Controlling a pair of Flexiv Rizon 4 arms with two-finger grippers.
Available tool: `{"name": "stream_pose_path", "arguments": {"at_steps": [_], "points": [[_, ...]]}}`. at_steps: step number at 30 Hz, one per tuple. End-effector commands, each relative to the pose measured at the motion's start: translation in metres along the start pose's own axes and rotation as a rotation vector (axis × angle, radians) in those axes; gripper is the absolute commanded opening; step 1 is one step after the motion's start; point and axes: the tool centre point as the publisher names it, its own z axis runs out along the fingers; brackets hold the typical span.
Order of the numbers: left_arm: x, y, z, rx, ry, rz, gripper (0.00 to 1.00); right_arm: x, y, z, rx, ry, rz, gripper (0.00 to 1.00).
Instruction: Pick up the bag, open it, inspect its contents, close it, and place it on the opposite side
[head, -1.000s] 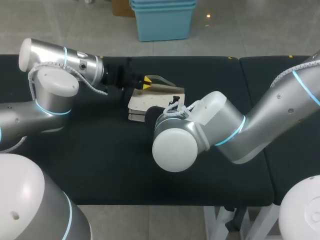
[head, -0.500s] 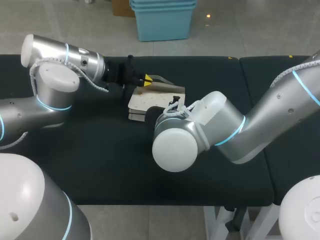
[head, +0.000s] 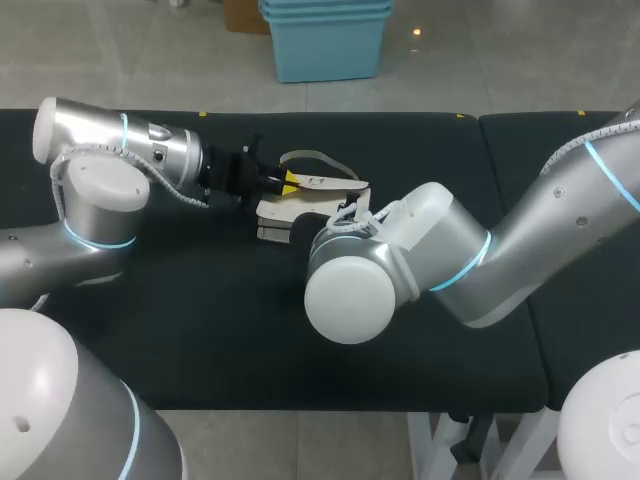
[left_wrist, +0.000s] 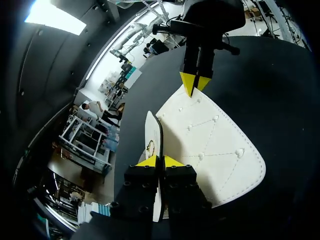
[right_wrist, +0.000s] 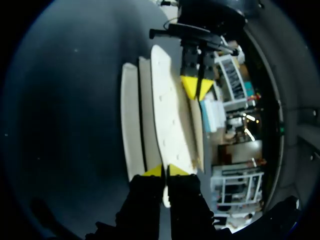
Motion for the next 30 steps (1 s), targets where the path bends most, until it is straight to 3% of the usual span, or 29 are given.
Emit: {"name": "stream_pose_path", "arguments": {"at_steps": [1,30], "points": [[0.0088,-0.0049,0.0007,-0.002,-0.052,0.037,0.00,0.0014,-0.0003,0.0010,-0.002,-0.002,0.001,0.00],[0.0117,-0.0053,-0.0060,0.014,-0.077,0.131,0.00,0.0014,-0.0003,0.0010,-0.002,-0.002,0.001,0.00]]}}
